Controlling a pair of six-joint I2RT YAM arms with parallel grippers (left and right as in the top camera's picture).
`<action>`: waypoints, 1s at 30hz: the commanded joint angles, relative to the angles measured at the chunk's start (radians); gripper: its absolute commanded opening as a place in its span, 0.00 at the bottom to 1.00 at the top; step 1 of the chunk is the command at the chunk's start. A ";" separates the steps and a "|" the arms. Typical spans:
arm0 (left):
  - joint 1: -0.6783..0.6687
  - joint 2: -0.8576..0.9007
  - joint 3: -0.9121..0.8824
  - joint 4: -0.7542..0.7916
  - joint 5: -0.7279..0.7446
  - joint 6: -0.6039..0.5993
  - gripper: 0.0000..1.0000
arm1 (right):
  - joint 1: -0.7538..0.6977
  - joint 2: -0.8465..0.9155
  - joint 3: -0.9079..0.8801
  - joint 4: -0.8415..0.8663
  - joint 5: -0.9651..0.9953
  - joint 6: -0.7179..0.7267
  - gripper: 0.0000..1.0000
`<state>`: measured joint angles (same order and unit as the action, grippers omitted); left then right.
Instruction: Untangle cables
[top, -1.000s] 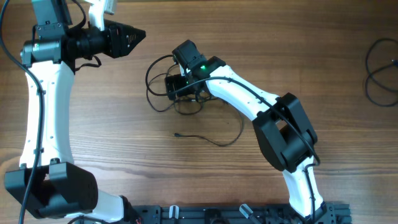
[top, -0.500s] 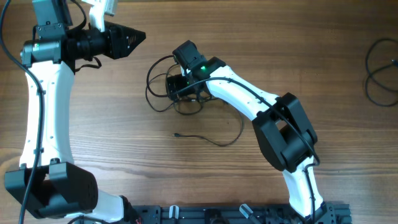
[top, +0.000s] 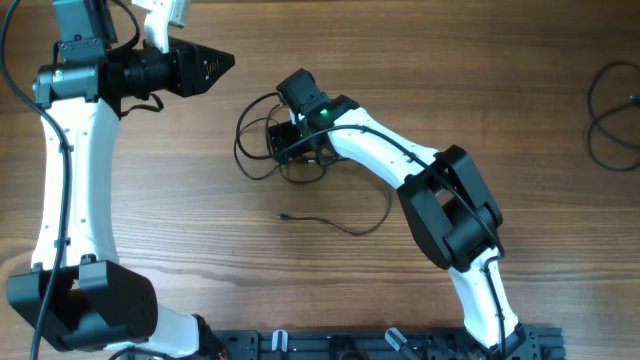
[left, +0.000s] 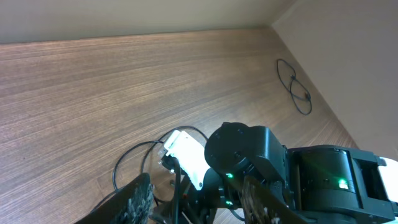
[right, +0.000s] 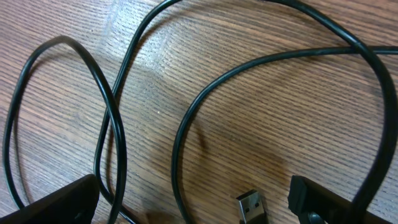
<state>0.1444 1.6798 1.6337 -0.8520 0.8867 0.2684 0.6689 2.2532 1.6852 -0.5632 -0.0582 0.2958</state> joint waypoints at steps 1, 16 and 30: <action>0.001 0.003 0.016 -0.006 -0.012 0.016 0.48 | 0.002 0.018 -0.010 0.003 0.027 -0.027 0.96; 0.001 0.003 0.016 -0.018 -0.085 0.015 0.48 | -0.014 -0.172 -0.003 -0.021 0.084 -0.049 0.04; 0.001 0.003 0.016 -0.050 -0.141 0.016 0.48 | -0.063 -0.397 0.038 -0.103 0.130 -0.086 0.04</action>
<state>0.1444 1.6798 1.6337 -0.8940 0.7742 0.2684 0.6384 1.9701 1.6787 -0.6399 0.0387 0.2287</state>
